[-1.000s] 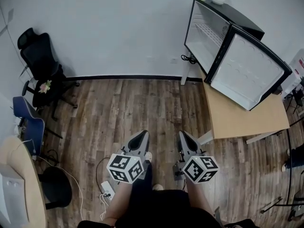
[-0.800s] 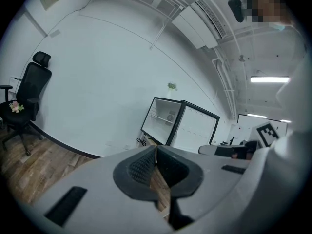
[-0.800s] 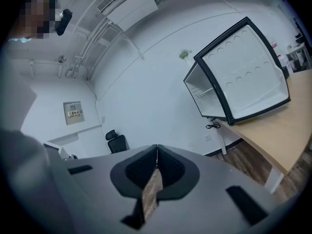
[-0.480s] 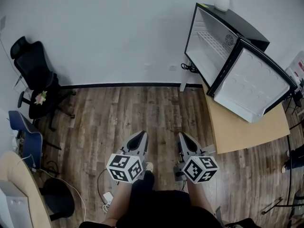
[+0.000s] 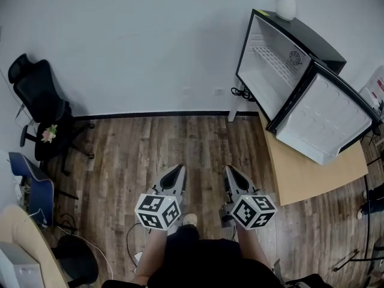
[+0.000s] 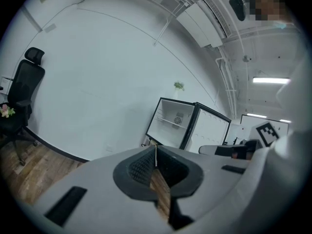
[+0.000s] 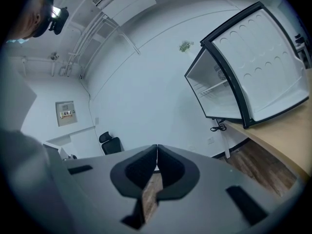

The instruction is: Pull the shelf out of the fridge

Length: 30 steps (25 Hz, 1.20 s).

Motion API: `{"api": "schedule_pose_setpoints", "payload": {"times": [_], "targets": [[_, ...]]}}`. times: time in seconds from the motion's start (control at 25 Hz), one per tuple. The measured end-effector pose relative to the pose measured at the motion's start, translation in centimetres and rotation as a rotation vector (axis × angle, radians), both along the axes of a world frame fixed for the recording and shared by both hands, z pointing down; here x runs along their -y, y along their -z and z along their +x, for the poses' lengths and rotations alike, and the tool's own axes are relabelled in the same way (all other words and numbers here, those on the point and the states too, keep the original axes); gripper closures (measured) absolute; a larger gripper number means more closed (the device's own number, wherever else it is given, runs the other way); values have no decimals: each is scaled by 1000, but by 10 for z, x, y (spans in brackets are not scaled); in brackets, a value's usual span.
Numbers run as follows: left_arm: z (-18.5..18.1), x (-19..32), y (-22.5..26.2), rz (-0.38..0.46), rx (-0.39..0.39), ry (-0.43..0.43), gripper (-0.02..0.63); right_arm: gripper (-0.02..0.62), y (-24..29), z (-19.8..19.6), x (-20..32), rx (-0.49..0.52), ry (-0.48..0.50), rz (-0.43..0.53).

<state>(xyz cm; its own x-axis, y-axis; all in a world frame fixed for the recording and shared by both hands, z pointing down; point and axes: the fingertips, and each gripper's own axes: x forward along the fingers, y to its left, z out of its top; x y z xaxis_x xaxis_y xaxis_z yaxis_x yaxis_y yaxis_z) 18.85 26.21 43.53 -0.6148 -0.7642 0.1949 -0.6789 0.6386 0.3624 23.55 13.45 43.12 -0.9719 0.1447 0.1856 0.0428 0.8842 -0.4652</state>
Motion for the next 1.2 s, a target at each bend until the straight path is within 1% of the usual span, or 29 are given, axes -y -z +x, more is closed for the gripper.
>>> {"api": "schedule_pose_setpoints", "payload": {"times": [0.32,0.48,0.56,0.64,0.76,1.0,1.2], "targets": [[-46,1,4,-4,28,-8,597,604,5,-46,3,21,-10,6],[-61,1,-1,-10,24,-23,597,604,0,-61,1,13,-22,-5],[-63,1,-4,-19,24,-24,597,604,-7,-65,0,3,-26,-20],[-65,0,-6,-11,26,-16,598,603,-13,-67,-3,-8,-22,-25],[-66,-4,-10,2,9,-11,597,604,-20,-69,-7,-28,-14,-26],[-67,-15,-18,-22,-11,20,597,604,-23,-73,-8,-39,-10,-32],[-68,-20,-25,-36,-30,28,597,604,-31,-79,-16,-57,7,-49]]}}
